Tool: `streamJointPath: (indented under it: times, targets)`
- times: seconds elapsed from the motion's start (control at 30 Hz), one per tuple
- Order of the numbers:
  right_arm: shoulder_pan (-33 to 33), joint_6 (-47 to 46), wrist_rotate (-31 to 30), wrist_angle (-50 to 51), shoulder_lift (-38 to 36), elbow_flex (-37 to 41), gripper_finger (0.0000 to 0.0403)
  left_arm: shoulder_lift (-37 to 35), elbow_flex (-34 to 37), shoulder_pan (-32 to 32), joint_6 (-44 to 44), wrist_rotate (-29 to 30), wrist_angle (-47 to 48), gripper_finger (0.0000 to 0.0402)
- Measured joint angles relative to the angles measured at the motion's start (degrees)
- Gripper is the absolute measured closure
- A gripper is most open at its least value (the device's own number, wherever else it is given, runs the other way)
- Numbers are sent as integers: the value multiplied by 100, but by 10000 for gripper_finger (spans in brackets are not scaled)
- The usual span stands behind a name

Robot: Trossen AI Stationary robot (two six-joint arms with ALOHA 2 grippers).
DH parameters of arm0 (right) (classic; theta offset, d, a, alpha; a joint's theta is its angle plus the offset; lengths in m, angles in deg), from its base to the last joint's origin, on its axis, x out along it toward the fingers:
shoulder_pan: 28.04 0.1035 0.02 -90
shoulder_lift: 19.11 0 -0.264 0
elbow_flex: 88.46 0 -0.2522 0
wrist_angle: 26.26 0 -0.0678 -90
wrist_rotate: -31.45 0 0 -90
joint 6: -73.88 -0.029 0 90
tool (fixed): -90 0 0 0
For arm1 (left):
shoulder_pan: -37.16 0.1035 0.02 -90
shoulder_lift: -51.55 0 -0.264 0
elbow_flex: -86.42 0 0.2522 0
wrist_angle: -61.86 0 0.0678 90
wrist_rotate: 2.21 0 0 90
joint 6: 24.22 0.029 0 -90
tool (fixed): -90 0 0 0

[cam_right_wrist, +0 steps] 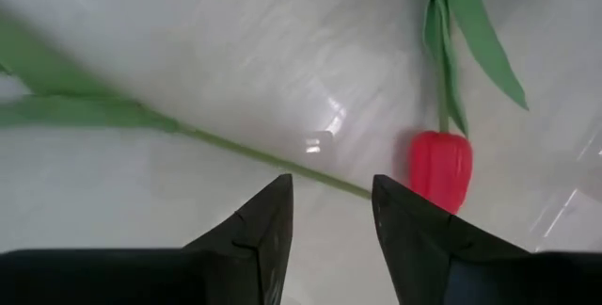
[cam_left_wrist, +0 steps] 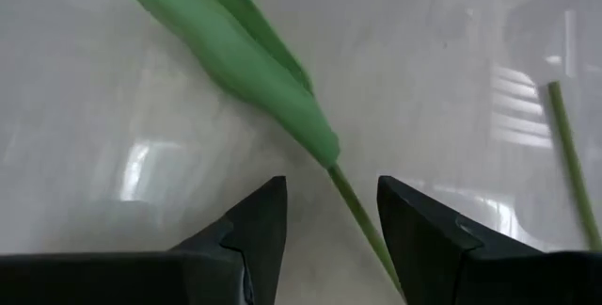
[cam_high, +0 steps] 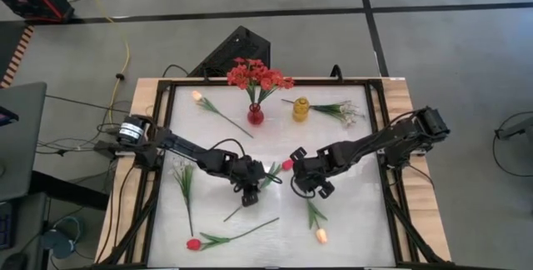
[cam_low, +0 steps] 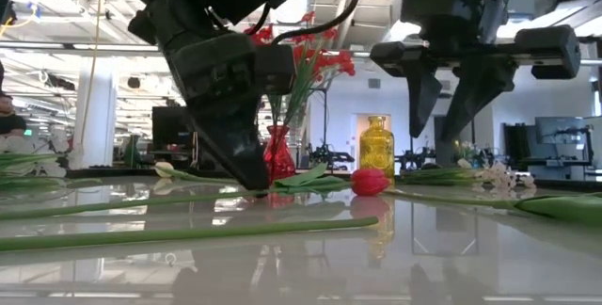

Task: Sort flowers into vase by color
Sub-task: Put the top red tulip into the red vase

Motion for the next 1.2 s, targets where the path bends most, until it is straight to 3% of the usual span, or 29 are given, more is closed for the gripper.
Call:
streamJointPath:
  times: [0.3, 0.53, 0.73, 0.97, 1.07, 1.2]
  targets:
    - [174, -165, -7, -8, -4, 0, 230, 276, -36, -267, -419, 887, 324, 259]
    - [180, -484, -11, -2, -4, 0, 230, -64, 15, -262, 99, 1031, 597, 389]
    - [184, -918, -11, 413, -168, 2, 230, -931, 22, -115, 934, 1627, 566, 399]
    - [202, -1586, -12, 920, -916, 105, 244, -2219, 22, 94, 1817, 2192, 343, 401]
    - [202, -1644, -13, 784, -1399, 399, 256, -2672, 101, 202, 2231, 2021, -407, 401]
    - [129, -1412, -13, -114, -2104, 1055, 275, -2994, 774, 425, 2620, 675, -2952, 401]
